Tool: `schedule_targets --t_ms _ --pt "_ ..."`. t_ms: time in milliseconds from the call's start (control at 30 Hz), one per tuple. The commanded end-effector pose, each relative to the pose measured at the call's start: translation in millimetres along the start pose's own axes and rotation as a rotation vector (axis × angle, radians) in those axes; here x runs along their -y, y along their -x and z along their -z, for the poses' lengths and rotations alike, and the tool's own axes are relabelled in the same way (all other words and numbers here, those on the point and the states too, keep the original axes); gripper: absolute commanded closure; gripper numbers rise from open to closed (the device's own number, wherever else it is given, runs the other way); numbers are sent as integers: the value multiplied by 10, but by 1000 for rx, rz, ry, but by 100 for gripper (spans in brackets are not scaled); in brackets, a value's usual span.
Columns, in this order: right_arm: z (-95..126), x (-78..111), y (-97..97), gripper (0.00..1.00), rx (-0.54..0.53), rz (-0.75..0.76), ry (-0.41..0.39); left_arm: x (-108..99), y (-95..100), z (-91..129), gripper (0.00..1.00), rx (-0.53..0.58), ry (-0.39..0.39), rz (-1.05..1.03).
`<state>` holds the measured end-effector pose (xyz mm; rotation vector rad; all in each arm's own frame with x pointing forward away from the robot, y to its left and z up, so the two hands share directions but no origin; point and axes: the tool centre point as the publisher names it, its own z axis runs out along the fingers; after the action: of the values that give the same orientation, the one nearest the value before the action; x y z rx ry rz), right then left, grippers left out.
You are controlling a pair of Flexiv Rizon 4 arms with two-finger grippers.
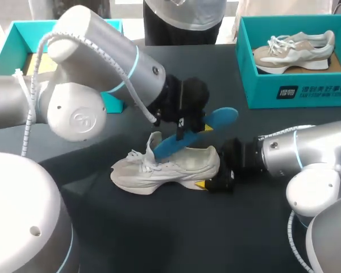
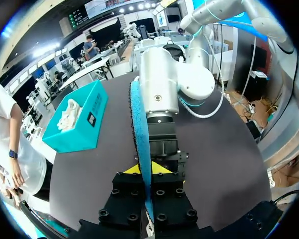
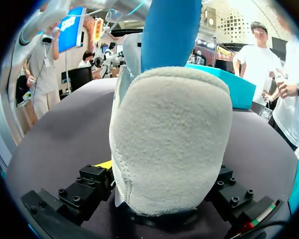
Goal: Take the shoe out of the shoebox, open the shoe tongue, remove and reinsert the insole, then place the shoe into the shoebox
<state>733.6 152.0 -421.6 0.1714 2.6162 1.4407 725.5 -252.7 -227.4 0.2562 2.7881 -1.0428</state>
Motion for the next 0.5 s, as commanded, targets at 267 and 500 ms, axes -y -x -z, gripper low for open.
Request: schedule_targets --t_ms 267,500 --pt "-38 12 2 100 2 0 -4 466 97 596 100 -179 -127 -66" --pt "-38 12 2 100 2 0 -4 566 172 746 100 -208 -229 -50"
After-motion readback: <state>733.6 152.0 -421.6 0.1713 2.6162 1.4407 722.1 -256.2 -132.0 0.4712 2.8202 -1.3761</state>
